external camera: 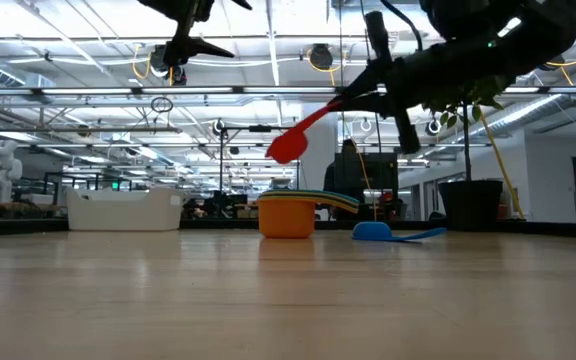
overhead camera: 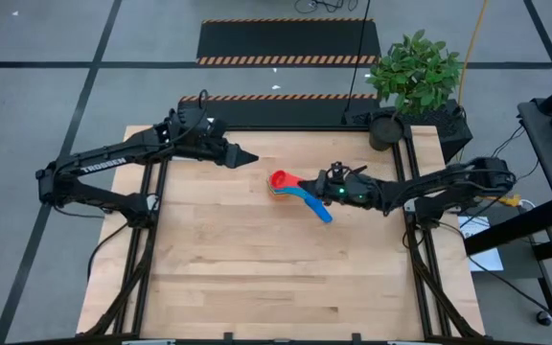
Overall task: Nest measuring cups in basket
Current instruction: Stack the red measuring cup into the light blue measuring cup
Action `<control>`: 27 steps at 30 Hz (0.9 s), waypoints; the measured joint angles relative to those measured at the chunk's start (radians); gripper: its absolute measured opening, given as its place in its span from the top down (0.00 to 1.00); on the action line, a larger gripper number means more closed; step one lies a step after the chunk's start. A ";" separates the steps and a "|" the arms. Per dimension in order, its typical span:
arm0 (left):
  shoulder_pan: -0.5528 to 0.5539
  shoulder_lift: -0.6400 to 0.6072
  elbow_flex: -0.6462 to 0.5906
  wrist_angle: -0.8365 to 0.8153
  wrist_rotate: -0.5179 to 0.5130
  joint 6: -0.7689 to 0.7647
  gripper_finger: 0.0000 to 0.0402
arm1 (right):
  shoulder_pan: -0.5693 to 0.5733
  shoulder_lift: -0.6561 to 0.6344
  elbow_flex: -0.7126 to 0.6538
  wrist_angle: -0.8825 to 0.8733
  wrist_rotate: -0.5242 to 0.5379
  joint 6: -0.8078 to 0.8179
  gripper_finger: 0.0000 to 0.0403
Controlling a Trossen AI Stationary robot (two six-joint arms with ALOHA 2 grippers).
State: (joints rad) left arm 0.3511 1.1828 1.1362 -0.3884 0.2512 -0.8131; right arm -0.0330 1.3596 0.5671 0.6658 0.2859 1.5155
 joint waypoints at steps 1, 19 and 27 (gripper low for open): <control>-0.001 0.000 0.000 0.000 -0.001 0.000 0.13 | -0.001 0.016 0.000 0.028 0.001 0.007 1.00; -0.004 0.000 0.000 -0.003 -0.001 -0.003 0.13 | -0.032 0.144 0.000 0.081 0.023 0.069 1.00; -0.004 0.000 0.000 -0.003 0.000 0.009 0.13 | -0.032 0.144 0.000 0.040 0.024 0.062 0.91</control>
State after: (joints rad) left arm 0.3473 1.1831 1.1362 -0.3919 0.2512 -0.8040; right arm -0.0650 1.5039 0.5671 0.7057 0.3096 1.5776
